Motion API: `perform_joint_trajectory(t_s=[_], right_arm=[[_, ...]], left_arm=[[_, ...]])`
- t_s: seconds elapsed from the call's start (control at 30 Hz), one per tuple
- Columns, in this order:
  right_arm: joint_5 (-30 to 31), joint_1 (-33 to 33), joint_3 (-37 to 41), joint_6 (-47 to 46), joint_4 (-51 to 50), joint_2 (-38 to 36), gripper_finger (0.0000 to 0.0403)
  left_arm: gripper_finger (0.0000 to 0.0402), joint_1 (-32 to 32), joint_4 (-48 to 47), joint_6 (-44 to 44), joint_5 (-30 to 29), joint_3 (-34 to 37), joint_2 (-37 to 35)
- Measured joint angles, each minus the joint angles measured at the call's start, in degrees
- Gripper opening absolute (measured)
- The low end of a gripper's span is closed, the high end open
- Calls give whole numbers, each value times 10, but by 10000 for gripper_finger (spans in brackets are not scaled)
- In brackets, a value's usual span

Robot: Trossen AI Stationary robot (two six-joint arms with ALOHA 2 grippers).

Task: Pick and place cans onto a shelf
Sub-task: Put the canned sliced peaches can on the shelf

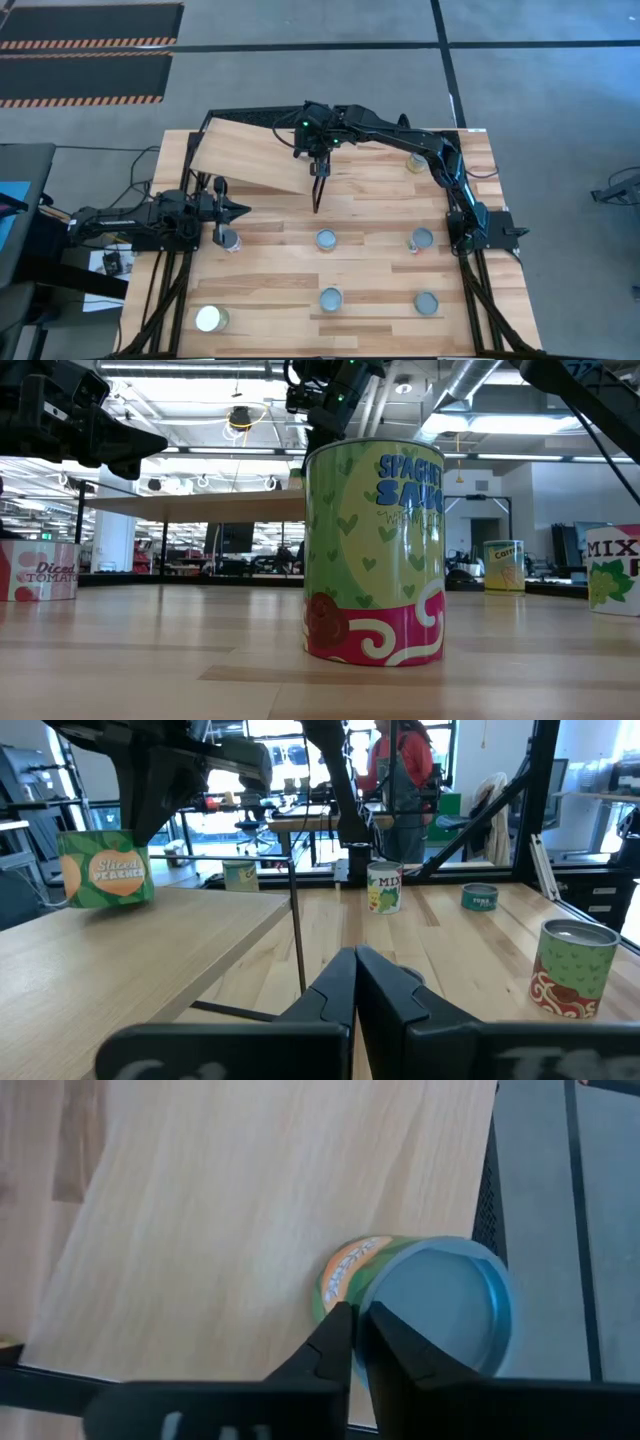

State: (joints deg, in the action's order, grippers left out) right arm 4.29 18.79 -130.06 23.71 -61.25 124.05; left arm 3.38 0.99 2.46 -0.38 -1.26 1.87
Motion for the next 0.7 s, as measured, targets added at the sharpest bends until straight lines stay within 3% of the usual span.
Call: perform_joint_trajectory(t_s=[0.33, 0.7], right_arm=[[0, -2, 0, -8, 5, 0, 55], [1, -2, 0, -33, 5, 0, 98]], left_arm=[[0, 0, 0, 0, 0, 0, 0], [0, 0, 0, -1, 0, 0, 0]])
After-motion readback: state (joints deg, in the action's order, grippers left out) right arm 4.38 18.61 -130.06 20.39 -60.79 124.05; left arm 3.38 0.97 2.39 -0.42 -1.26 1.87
